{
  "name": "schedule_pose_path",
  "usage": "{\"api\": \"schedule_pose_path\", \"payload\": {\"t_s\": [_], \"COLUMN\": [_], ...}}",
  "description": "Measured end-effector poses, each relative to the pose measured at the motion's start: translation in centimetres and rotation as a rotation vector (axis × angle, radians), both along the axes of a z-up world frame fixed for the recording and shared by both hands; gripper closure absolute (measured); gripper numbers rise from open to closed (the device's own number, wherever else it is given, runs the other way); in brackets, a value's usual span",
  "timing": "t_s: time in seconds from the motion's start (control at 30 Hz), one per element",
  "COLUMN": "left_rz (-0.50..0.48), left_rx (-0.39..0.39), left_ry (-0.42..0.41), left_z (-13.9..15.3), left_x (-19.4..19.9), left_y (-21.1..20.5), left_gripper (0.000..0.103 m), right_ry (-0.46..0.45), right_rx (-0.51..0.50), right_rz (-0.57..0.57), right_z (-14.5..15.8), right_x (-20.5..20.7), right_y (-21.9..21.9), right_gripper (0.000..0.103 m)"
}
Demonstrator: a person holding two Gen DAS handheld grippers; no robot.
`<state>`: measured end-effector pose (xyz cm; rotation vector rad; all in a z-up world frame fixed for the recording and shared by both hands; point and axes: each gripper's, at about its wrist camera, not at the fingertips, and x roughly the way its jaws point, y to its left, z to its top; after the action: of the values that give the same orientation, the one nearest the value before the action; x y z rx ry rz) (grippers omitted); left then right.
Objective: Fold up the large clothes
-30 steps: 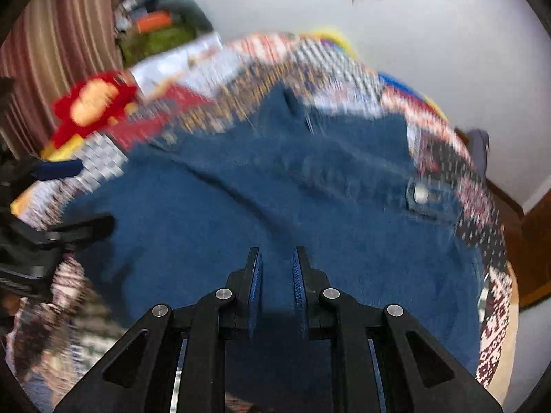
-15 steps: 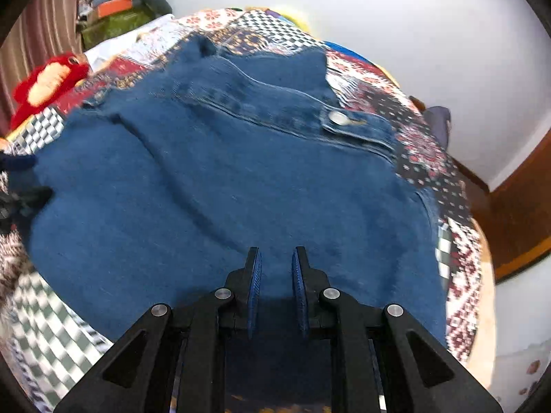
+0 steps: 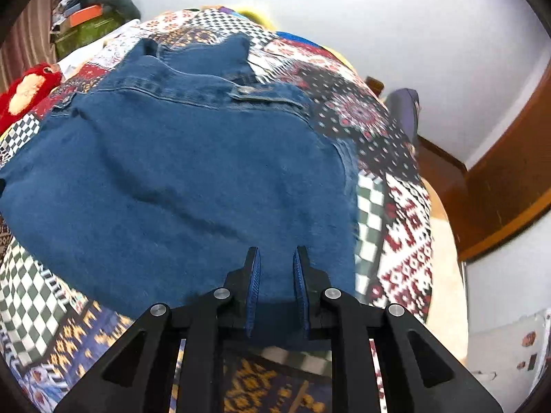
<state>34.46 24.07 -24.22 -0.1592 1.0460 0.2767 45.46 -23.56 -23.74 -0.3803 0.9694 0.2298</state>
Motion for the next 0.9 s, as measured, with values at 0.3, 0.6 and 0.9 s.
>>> {"api": "schedule_pose_path", "payload": {"t_s": [0.3, 0.6, 0.9], "left_rz": [0.094, 0.143, 0.129], "left_rx": [0.017, -0.452, -0.768], "left_ry": [0.03, -0.036, -0.021], "left_z": [0.8, -0.7, -5.7], "left_x": [-3.8, -3.2, 1.4], "left_y": [2.8, 0.8, -2.1], "left_gripper": [0.0, 0.0, 0.0], "right_ry": [0.035, 0.07, 0.161], "right_rx": [0.02, 0.241, 0.324], "right_rz": [-0.103, -0.052, 0.076], "right_z": [1.5, 4.9, 2.3], "right_x": [-1.2, -2.8, -2.0], "right_y": [-2.9, -0.6, 5.4], "right_gripper": [0.088, 0.088, 0.088]}}
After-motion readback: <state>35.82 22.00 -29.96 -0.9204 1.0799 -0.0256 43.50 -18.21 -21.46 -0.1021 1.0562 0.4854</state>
